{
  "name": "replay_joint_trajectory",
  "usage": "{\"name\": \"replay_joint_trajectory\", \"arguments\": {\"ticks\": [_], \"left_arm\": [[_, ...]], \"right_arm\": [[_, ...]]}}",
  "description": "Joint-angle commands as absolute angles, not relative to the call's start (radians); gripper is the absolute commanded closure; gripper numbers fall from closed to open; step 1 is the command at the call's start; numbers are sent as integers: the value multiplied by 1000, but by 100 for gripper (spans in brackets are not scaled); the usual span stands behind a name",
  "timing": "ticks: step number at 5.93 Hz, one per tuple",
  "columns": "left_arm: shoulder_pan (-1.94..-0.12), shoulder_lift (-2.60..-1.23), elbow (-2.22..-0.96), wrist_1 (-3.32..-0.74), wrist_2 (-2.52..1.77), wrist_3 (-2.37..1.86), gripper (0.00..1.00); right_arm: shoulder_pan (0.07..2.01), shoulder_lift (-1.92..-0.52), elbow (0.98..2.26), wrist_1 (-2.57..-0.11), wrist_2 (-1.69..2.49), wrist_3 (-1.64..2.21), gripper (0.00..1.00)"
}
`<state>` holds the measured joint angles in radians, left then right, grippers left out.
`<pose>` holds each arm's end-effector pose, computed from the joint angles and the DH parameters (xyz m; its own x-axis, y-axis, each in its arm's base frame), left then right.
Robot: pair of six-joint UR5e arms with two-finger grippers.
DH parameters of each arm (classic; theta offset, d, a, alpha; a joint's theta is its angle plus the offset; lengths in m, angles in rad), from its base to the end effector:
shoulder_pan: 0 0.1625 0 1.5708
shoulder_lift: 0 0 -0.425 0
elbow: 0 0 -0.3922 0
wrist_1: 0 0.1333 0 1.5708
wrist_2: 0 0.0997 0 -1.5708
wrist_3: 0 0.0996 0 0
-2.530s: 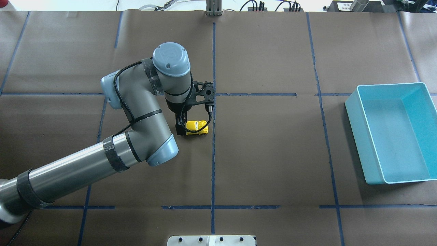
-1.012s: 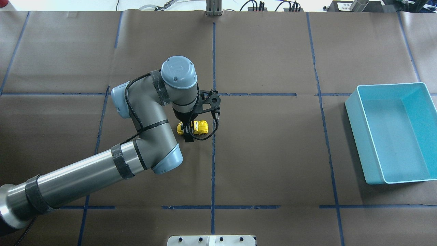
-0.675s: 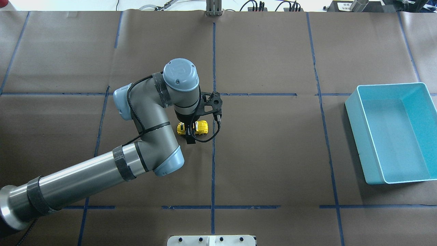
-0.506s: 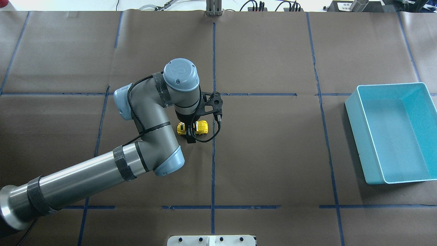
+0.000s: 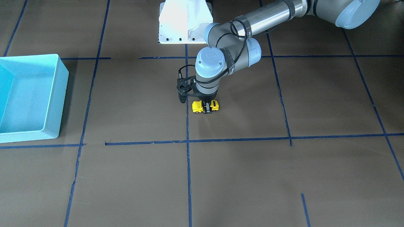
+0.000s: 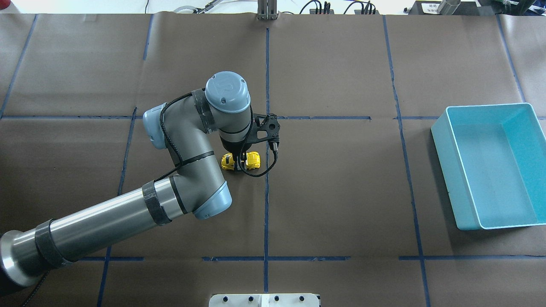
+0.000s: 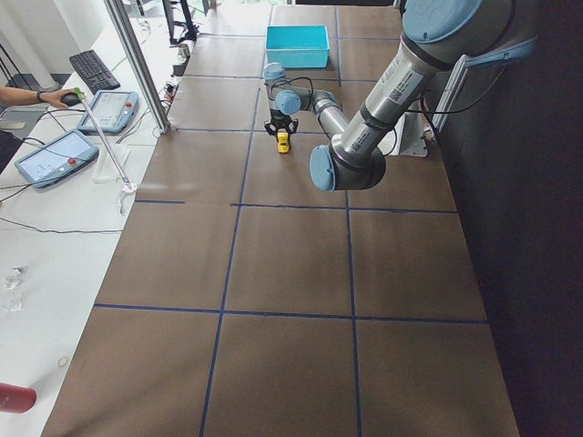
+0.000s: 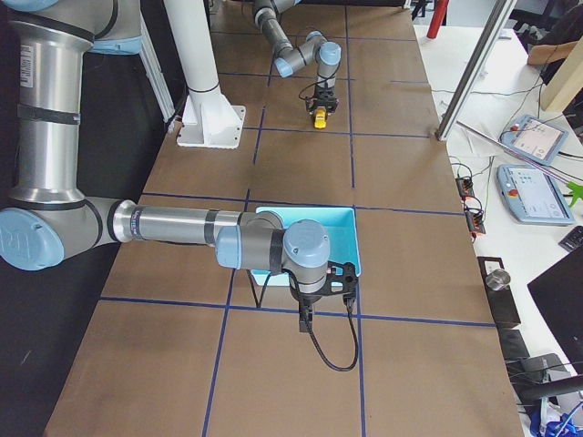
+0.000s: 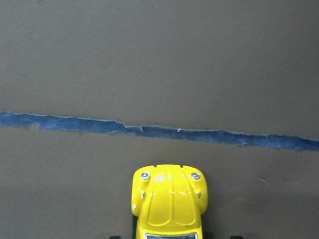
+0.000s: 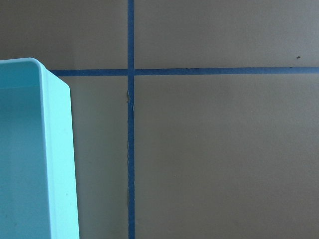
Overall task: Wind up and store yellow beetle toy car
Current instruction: 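Press the yellow car down with the left gripper and pull it backward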
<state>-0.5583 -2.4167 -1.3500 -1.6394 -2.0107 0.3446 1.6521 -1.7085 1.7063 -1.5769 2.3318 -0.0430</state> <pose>0.6053 -0.4852 0.2203 0.0135 0.9957 -0.0922 -0.6977 0.0754 0.7124 0.0996 -0.4263 0.6573 0.7241 0.0216 0.6893 -0.0501 0.9985 0.0213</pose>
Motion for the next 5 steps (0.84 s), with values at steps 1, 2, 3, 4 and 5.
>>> {"name": "replay_joint_trajectory", "arguments": {"ticks": [1,2,3,4,5], "left_arm": [[-563,-2415,-1354,-1637,-2011,348,90],[-578,-2414,-1379,-1628,-2017,351,95],[-578,-2416,-1388,-1625,-2017,351,97],[-578,-2416,-1393,-1628,-2017,351,99],[-578,-2418,-1391,-1635,-2016,350,100]], "right_arm": [[1652,-1709,1706,-1577,2332,-43,0],[1651,-1707,1703,-1577,2330,-43,0],[1649,-1707,1700,-1577,2330,-43,0],[1651,-1706,1706,-1575,2327,-43,0],[1649,-1704,1721,-1575,2324,-43,0]]}}
